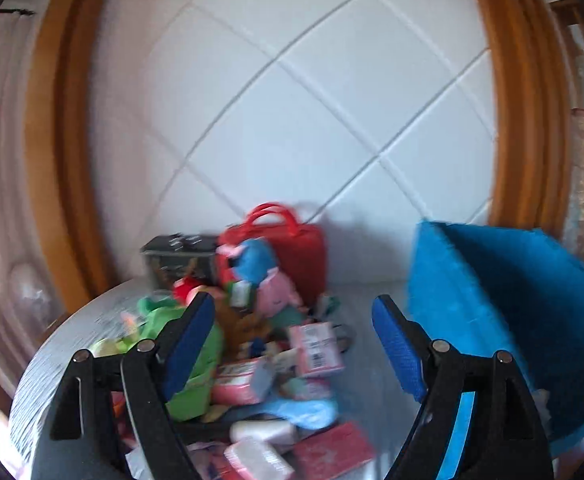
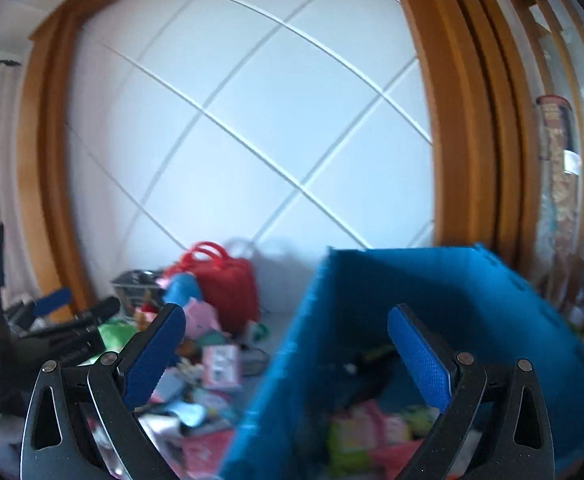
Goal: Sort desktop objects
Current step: 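Move both open tools back over the pile on the table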
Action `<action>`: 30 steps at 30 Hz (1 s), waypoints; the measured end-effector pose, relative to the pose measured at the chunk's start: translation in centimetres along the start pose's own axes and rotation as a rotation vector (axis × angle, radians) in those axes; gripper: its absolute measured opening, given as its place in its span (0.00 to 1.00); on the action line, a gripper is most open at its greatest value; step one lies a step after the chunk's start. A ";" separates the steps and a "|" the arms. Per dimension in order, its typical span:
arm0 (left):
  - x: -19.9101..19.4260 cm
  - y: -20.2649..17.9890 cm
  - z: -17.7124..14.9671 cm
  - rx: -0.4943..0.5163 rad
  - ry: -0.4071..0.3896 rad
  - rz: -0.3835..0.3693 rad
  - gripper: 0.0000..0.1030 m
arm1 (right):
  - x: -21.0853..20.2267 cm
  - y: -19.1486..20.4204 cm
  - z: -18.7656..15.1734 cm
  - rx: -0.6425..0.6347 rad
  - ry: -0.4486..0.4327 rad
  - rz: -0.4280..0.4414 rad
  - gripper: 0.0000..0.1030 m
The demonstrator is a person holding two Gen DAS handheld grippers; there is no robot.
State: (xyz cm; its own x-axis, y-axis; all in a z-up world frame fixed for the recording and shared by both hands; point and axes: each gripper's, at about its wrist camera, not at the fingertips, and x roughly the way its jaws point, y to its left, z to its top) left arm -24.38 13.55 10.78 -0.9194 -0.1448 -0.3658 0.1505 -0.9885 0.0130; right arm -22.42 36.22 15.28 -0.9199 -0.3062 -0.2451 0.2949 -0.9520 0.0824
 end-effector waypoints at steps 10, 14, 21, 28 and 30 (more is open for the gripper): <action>2.8 12.7 -9.6 -0.103 0.243 0.165 0.79 | 4.5 12.7 -6.3 -0.099 0.100 0.315 1.00; 4.0 14.9 -14.4 -0.149 0.332 0.178 0.79 | 7.4 14.7 -11.2 -0.091 0.230 0.346 1.00; 5.7 16.4 -24.8 -0.222 0.475 0.214 0.79 | 10.5 13.6 -18.2 -0.125 0.353 0.270 1.00; 8.7 16.0 -31.7 -0.323 0.651 0.195 0.78 | 12.1 13.2 -22.4 -0.149 0.463 0.253 1.00; 9.2 16.1 -32.8 -0.348 0.678 0.206 0.74 | 12.1 13.0 -22.9 -0.159 0.484 0.256 1.00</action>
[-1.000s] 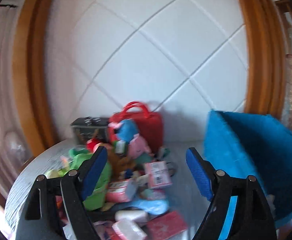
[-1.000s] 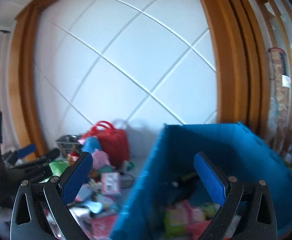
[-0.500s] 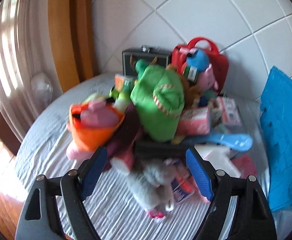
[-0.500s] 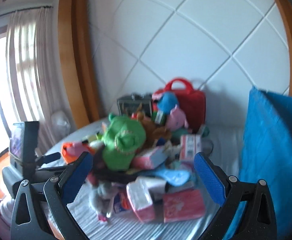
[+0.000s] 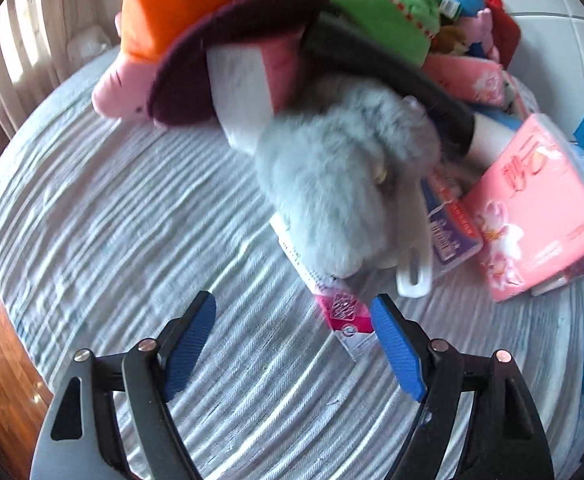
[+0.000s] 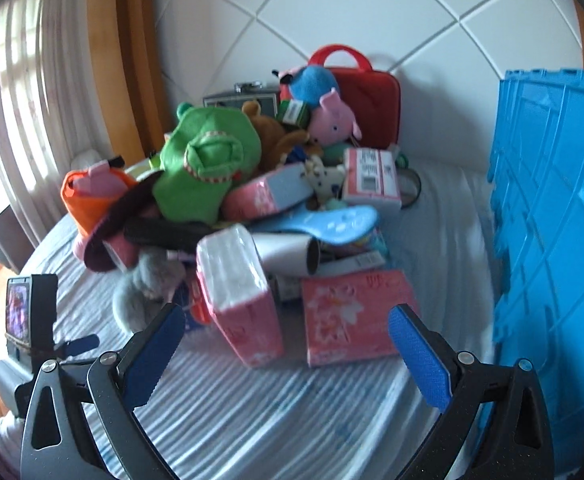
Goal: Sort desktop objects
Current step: 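Move both open tools back over the pile on the table, then grasp the white-and-red tube with the left tool while the right tool grasps the pink tissue pack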
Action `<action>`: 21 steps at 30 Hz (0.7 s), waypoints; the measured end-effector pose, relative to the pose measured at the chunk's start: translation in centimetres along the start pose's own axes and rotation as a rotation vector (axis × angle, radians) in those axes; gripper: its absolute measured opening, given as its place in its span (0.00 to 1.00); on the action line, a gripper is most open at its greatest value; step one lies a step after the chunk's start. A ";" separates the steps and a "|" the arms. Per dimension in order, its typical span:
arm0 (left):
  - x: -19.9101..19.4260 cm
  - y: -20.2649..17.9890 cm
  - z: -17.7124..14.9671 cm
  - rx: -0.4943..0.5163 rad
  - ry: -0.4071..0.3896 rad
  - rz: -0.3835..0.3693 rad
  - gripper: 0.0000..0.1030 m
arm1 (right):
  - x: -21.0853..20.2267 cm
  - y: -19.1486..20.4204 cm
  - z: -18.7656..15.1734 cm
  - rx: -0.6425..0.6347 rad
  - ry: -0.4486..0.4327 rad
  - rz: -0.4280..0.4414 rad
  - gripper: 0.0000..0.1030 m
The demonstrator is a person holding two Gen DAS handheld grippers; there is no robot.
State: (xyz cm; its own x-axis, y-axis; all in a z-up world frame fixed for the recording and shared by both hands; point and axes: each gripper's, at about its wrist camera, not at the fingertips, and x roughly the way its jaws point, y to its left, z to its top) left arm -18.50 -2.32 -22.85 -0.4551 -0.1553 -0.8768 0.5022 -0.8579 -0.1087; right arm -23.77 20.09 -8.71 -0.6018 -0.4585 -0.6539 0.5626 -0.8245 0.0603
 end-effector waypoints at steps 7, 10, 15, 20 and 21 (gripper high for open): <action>1.3 -0.9 0.6 0.043 -0.057 0.077 0.58 | 2.5 -0.8 -1.3 -0.001 0.076 0.029 1.00; 1.0 -0.6 0.5 0.056 -0.062 0.054 0.30 | 3.7 -0.3 -1.5 -0.012 0.094 0.062 1.00; 0.7 1.2 0.3 0.051 -0.050 0.014 0.19 | 5.1 0.5 -1.2 -0.019 0.104 0.093 1.00; 0.5 3.1 0.1 0.031 -0.047 -0.034 0.18 | 6.6 1.3 -0.5 -0.003 0.144 0.118 1.00; 0.5 3.5 0.1 0.027 -0.048 -0.046 0.18 | 6.7 1.4 -0.4 -0.006 0.142 0.117 1.00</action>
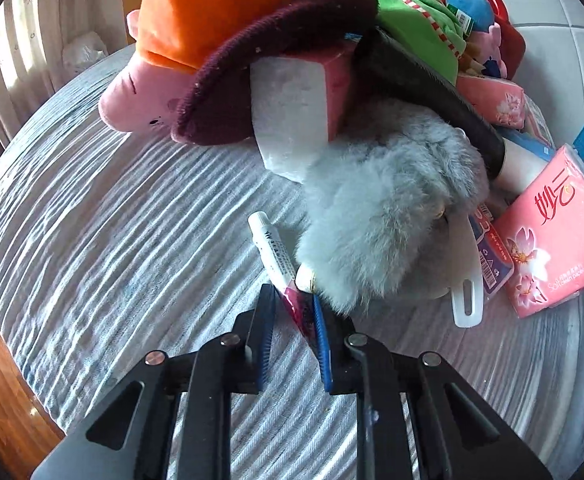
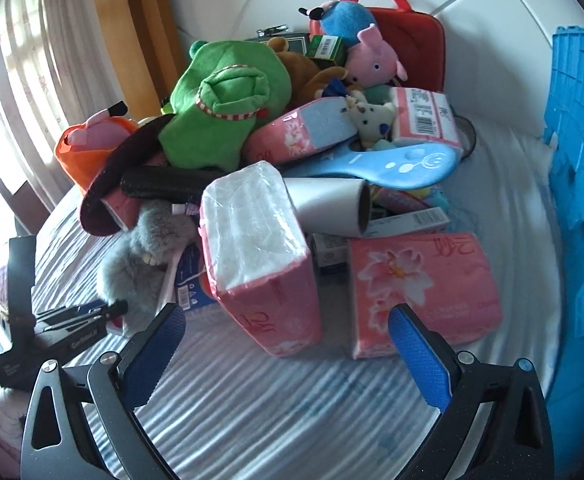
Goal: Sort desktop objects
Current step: 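Grasp the white-and-red tube with the left tool while the right tool grasps the pink tissue pack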
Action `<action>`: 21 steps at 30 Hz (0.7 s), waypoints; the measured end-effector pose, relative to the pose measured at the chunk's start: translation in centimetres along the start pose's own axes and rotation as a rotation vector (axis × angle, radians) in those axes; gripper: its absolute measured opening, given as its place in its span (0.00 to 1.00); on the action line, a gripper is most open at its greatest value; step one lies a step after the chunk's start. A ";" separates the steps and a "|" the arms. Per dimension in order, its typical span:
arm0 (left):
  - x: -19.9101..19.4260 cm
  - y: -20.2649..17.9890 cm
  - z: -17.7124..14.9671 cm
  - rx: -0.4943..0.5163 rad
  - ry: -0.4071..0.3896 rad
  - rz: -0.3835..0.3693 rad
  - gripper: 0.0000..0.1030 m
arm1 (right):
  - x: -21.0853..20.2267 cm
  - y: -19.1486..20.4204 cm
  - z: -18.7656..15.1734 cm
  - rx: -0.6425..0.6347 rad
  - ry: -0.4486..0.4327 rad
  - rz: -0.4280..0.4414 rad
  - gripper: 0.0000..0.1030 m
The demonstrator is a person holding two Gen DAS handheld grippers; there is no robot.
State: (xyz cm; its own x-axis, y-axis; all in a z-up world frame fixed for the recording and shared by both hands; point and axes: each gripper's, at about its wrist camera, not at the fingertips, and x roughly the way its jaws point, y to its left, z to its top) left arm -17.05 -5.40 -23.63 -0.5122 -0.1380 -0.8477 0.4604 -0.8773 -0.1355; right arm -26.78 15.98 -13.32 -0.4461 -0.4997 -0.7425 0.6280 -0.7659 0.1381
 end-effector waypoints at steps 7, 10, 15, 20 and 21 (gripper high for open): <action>-0.9 1.5 0.6 -0.011 -0.017 -0.001 0.18 | 0.8 1.1 0.9 -0.029 -0.005 -0.015 0.90; -1.9 2.6 0.6 -0.022 -0.029 0.007 0.12 | 1.0 1.4 1.1 -0.027 -0.005 -0.021 0.57; -3.7 2.5 1.7 0.003 -0.087 0.002 0.12 | 0.5 1.5 1.1 -0.005 -0.012 -0.012 0.46; -4.9 2.5 2.7 0.018 -0.116 -0.016 0.11 | -1.0 1.8 1.3 0.000 -0.043 -0.020 0.46; -4.8 2.6 2.7 0.022 -0.102 -0.020 0.11 | -1.3 1.8 1.3 -0.002 -0.045 -0.024 0.46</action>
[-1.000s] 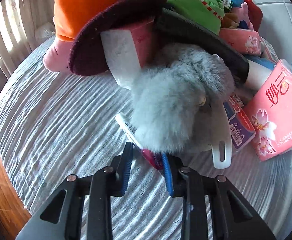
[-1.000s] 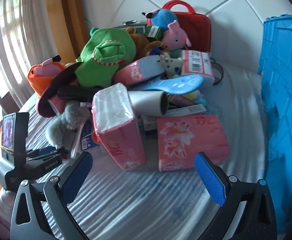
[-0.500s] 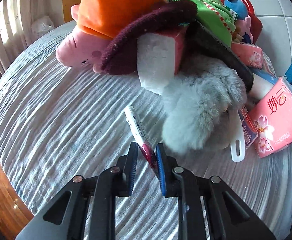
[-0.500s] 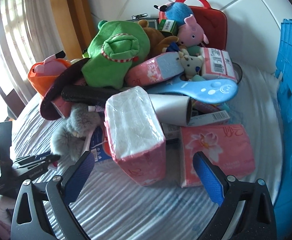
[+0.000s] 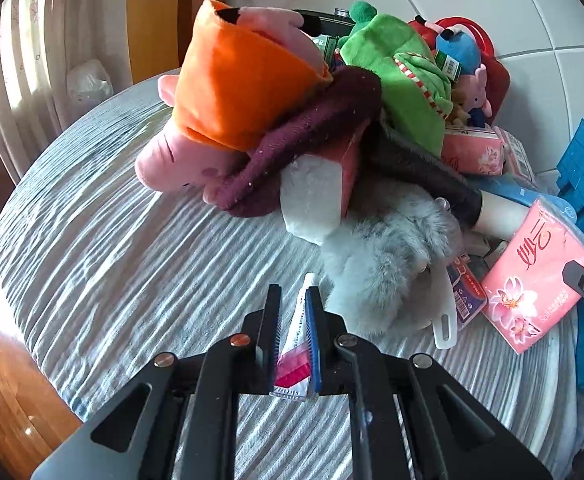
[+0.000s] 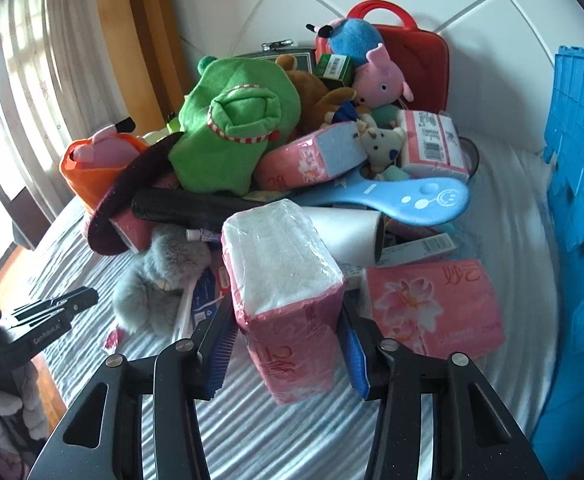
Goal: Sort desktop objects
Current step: 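Grasp the white-and-red tube with the left tool while the right tool grasps the pink tissue pack, then carry the tube and pink tissue pack over the blue crate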
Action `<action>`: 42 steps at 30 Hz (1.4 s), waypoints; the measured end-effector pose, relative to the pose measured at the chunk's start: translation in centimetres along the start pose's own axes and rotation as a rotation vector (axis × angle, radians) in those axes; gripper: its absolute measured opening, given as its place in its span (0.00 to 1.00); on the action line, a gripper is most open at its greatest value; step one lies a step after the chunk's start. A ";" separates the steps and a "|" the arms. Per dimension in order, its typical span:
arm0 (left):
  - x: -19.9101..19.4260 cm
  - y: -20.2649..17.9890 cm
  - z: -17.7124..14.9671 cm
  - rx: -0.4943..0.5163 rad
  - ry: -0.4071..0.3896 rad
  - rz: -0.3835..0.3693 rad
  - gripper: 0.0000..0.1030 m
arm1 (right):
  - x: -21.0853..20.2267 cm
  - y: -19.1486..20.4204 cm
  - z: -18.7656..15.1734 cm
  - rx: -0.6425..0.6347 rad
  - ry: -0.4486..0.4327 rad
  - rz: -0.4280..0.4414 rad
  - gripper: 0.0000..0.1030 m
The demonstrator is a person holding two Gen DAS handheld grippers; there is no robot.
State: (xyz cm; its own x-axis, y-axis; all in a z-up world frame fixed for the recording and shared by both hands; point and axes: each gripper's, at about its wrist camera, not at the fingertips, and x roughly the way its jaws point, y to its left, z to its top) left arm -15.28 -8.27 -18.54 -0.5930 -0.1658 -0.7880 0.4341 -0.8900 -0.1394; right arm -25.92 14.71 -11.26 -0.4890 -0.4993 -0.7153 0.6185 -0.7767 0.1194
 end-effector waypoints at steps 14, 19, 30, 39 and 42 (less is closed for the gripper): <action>4.8 -1.9 -0.6 0.144 0.194 -0.019 0.23 | 0.7 0.3 -2.0 0.008 0.065 -0.019 0.53; 5.7 -2.5 -0.8 0.203 0.168 -0.009 0.31 | 1.7 0.7 -2.1 0.002 0.083 -0.033 0.59; 0.0 -1.3 0.7 0.190 0.026 -0.039 0.16 | -1.3 1.5 -0.6 -0.011 -0.006 -0.032 0.46; -7.2 -5.4 5.7 0.252 -0.169 -0.092 0.16 | -8.2 2.0 3.1 -0.015 -0.205 -0.062 0.46; -8.9 -7.8 7.2 0.285 -0.216 -0.117 0.16 | -11.1 1.6 4.2 -0.014 -0.277 -0.108 0.46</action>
State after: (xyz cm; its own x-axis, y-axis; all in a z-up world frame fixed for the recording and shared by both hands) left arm -18.34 -2.92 -6.12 -0.7698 -0.1141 -0.6280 0.1663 -0.9858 -0.0248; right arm -22.07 17.42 -0.25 -0.7004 -0.5017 -0.5077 0.5613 -0.8265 0.0423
